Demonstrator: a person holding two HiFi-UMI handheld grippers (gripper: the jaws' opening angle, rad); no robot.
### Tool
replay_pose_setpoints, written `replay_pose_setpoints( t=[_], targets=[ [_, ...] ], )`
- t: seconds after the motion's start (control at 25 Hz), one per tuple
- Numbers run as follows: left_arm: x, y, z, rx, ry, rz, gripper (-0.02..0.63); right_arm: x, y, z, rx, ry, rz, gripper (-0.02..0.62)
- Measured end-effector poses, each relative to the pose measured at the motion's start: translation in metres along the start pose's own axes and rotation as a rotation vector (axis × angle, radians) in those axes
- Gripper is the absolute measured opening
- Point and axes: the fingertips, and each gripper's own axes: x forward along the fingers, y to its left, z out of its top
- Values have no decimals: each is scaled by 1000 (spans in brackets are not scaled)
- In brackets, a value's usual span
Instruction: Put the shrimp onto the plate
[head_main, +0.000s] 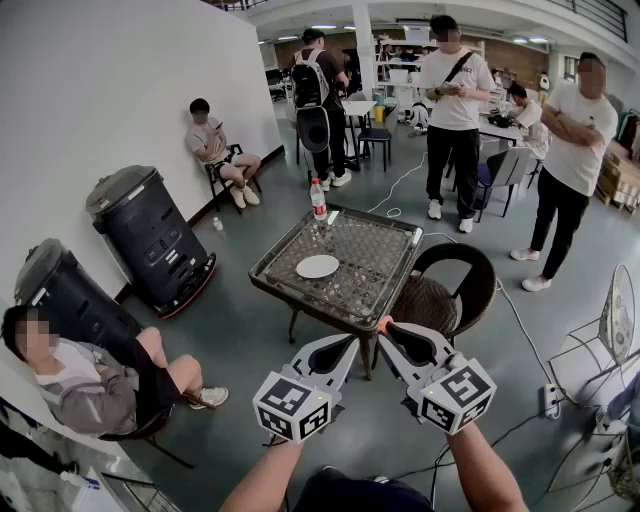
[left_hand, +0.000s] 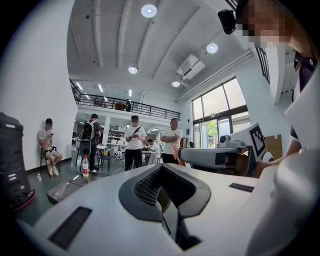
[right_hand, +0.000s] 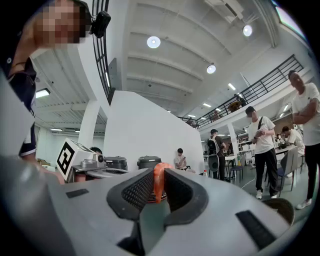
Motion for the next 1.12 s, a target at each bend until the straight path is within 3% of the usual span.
replay_pose_setpoints(
  t=[0.76,1.12],
  targets=[
    [19,3,-11,-17,3,32,8,-2,-25,-11,34,-11,25,67],
    [30,36,-25,-42,18,69,9,27,-43,-22,53,3,47,67]
  ],
)
